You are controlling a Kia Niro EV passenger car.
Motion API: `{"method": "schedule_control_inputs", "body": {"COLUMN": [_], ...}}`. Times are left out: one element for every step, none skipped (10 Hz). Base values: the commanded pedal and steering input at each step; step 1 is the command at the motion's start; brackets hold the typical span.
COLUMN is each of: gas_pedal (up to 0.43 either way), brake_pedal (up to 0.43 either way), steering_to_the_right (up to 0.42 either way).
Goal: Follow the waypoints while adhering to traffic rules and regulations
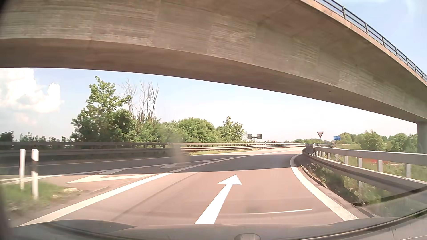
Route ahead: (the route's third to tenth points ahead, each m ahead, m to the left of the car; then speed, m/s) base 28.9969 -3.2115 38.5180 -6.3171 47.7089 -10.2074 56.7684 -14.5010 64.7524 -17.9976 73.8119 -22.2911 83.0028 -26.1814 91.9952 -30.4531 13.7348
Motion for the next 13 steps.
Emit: {"method": "schedule_control_inputs", "body": {"gas_pedal": [0.157, 0.157, 0.157, 0.157, 0.189, 0.197, 0.197, 0.22, 0.22, 0.22, 0.22, 0.22, 0.22], "brake_pedal": [0.0, 0.0, 0.0, 0.0, 0.0, 0.0, 0.0, 0.0, 0.0, 0.0, 0.0, 0.0, 0.0], "steering_to_the_right": [0.076, 0.074, 0.073, 0.072, 0.072, 0.071, 0.07, 0.065, 0.059, 0.055, 0.053, 0.052, 0.049]}}
